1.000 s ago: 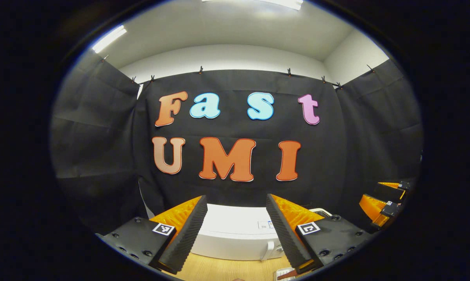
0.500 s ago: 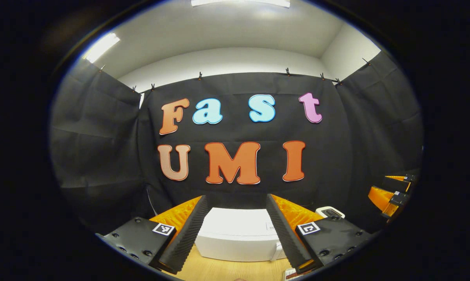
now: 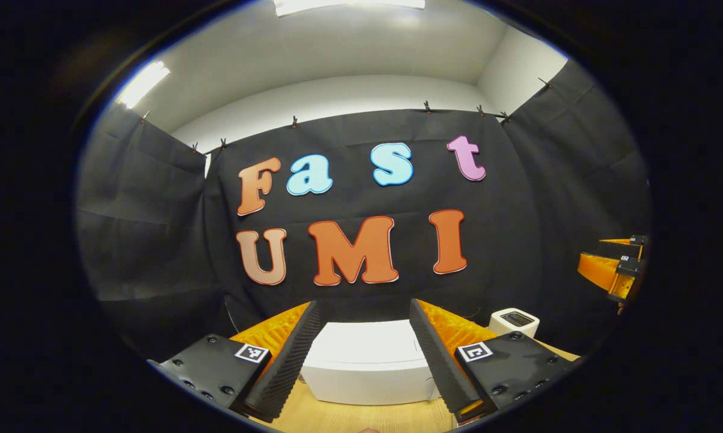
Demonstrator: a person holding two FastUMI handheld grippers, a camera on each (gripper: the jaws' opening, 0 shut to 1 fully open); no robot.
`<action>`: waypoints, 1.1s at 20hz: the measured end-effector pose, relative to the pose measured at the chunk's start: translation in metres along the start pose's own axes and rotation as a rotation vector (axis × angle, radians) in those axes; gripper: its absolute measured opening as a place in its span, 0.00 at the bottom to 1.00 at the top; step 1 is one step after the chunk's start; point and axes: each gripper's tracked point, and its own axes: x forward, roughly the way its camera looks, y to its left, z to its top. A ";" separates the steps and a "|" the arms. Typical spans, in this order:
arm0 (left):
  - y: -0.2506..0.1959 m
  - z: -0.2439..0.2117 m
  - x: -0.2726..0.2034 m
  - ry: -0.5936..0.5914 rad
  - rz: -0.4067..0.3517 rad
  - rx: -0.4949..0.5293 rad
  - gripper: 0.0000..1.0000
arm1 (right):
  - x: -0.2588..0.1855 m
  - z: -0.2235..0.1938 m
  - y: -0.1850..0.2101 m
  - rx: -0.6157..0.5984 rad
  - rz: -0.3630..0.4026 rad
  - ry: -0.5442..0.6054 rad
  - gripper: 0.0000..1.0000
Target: Open the microwave oven with the left hand, put the food in, and close the microwave oven.
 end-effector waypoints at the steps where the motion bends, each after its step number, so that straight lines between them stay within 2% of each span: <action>1: -0.007 -0.007 0.002 0.007 -0.018 0.003 0.97 | 0.000 -0.003 -0.001 -0.003 -0.008 0.004 0.94; 6: -0.038 -0.060 0.016 0.075 -0.090 0.007 0.96 | -0.005 -0.018 -0.003 -0.022 -0.043 0.034 0.94; 7: -0.042 -0.072 0.020 0.092 -0.100 0.010 1.00 | -0.006 -0.021 -0.004 -0.028 -0.050 0.044 0.94; 8: -0.049 -0.086 0.021 0.110 -0.110 0.010 0.96 | -0.008 -0.023 -0.005 -0.033 -0.056 0.052 0.94; 9: -0.054 -0.100 0.023 0.133 -0.123 0.008 1.00 | -0.009 -0.027 -0.006 -0.038 -0.064 0.062 0.94; 10: -0.061 -0.116 0.025 0.157 -0.136 0.003 1.00 | -0.012 -0.030 -0.007 -0.044 -0.071 0.070 0.94; 11: -0.067 -0.131 0.027 0.180 -0.150 -0.001 0.96 | -0.014 -0.033 -0.008 -0.050 -0.080 0.079 0.94; 14: -0.089 -0.167 0.033 0.237 -0.192 -0.005 0.96 | -0.024 -0.044 -0.016 -0.068 -0.113 0.113 0.94; 16: -0.104 -0.191 0.039 0.266 -0.221 -0.006 0.99 | -0.032 -0.051 -0.020 -0.079 -0.134 0.138 0.94; 19: -0.124 -0.224 0.049 0.309 -0.243 -0.001 1.00 | -0.042 -0.064 -0.024 -0.107 -0.162 0.184 0.94; 20: -0.129 -0.236 0.052 0.324 -0.246 0.003 0.96 | -0.045 -0.068 -0.026 -0.113 -0.171 0.197 0.94; 21: -0.134 -0.249 0.055 0.344 -0.248 0.009 0.96 | -0.049 -0.071 -0.028 -0.116 -0.181 0.208 0.94; 22: -0.138 -0.263 0.058 0.369 -0.251 0.015 1.00 | -0.052 -0.073 -0.028 -0.119 -0.190 0.219 0.94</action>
